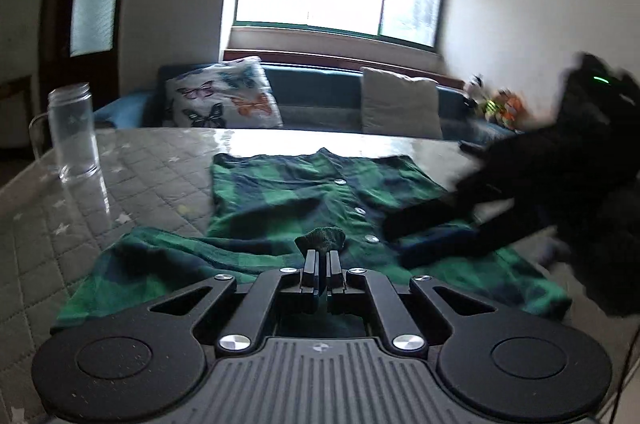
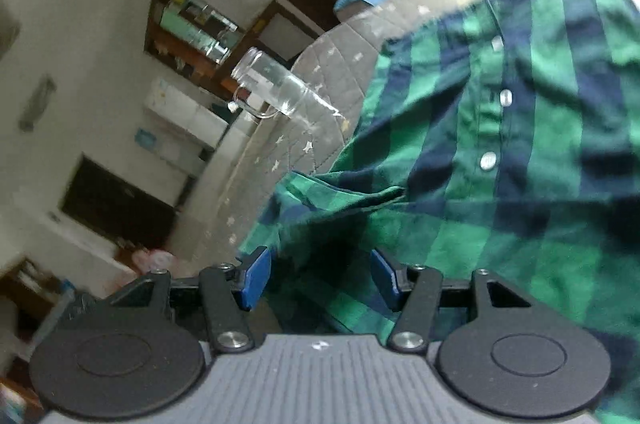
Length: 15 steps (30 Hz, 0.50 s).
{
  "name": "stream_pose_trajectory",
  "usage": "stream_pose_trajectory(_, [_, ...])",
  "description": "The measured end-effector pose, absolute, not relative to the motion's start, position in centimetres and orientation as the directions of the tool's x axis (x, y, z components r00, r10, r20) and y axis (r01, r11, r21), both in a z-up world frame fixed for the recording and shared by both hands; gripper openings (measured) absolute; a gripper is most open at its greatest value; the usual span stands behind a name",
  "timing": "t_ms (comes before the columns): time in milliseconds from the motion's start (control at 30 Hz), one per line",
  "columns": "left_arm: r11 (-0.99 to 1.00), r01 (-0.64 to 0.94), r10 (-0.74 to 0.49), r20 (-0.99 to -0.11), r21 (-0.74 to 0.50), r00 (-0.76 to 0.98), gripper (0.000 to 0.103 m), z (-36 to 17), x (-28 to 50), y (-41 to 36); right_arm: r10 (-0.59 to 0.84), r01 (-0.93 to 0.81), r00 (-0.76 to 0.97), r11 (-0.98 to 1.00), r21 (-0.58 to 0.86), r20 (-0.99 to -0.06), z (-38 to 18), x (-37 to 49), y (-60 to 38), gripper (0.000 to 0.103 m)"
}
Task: Fold clothes
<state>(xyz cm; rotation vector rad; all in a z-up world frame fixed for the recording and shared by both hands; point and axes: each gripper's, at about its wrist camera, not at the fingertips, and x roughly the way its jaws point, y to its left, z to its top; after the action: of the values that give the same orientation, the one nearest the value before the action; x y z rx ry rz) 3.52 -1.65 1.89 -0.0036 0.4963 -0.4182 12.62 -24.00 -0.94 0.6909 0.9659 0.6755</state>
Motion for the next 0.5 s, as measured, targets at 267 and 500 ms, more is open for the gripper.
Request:
stream_pose_trajectory(267, [0.868, 0.496, -0.431, -0.487, 0.004, 0.76, 0.004, 1.0, 2.5, -3.3, 0.821, -0.053, 0.34, 0.504, 0.862, -0.459, -4.5, 15.2, -22.2, 0.028])
stream_pose_trajectory(500, [0.887, 0.456, -0.374, -0.468, 0.073, 0.801, 0.034, 1.8, 1.1, -0.6, 0.787, -0.11, 0.382, 0.559, 0.822, -0.484, -2.7, 15.1, -22.0, 0.008])
